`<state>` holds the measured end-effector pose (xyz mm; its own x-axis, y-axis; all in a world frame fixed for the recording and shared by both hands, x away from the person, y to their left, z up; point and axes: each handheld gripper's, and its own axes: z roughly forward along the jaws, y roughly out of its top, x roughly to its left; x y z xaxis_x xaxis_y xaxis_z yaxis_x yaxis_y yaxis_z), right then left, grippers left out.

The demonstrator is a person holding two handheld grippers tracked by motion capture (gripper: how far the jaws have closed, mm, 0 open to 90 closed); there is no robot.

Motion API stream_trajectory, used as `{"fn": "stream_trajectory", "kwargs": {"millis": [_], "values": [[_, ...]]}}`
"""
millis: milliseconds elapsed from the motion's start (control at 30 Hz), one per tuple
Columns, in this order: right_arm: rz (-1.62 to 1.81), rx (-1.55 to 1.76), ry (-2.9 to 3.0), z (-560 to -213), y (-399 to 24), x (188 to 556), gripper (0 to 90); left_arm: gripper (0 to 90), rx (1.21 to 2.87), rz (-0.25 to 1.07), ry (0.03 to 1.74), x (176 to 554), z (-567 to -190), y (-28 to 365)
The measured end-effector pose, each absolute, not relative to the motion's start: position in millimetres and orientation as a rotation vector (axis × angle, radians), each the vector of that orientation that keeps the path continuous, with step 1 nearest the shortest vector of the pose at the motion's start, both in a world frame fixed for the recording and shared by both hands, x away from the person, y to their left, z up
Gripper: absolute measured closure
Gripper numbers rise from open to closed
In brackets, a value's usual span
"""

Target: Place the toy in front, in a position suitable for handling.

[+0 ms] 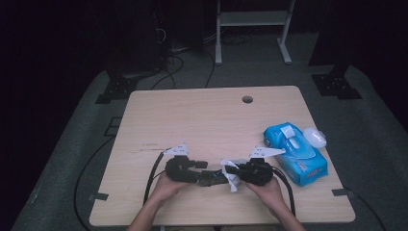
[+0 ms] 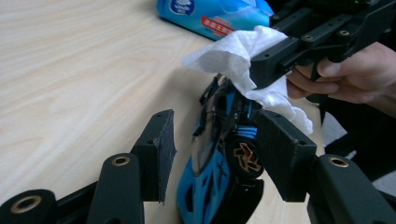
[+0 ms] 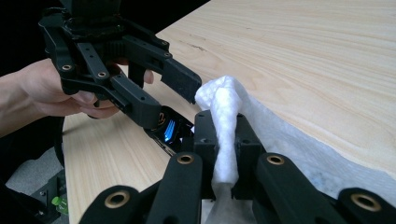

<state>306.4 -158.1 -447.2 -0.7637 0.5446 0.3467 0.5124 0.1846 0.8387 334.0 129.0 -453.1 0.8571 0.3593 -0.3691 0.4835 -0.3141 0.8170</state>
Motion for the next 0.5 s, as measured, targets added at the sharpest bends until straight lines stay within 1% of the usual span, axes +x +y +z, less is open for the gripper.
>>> {"fn": "stream_trajectory", "kwargs": {"millis": [333,500], "values": [[1.689,1.029,2.398,-447,-162,294,83.3,47.0,1.945,-0.155,0.603,323,-454,126],[1.678,0.996,2.404,-447,-163,285,83.2,44.9,1.973,-0.122,0.585,315,-453,123]]}}
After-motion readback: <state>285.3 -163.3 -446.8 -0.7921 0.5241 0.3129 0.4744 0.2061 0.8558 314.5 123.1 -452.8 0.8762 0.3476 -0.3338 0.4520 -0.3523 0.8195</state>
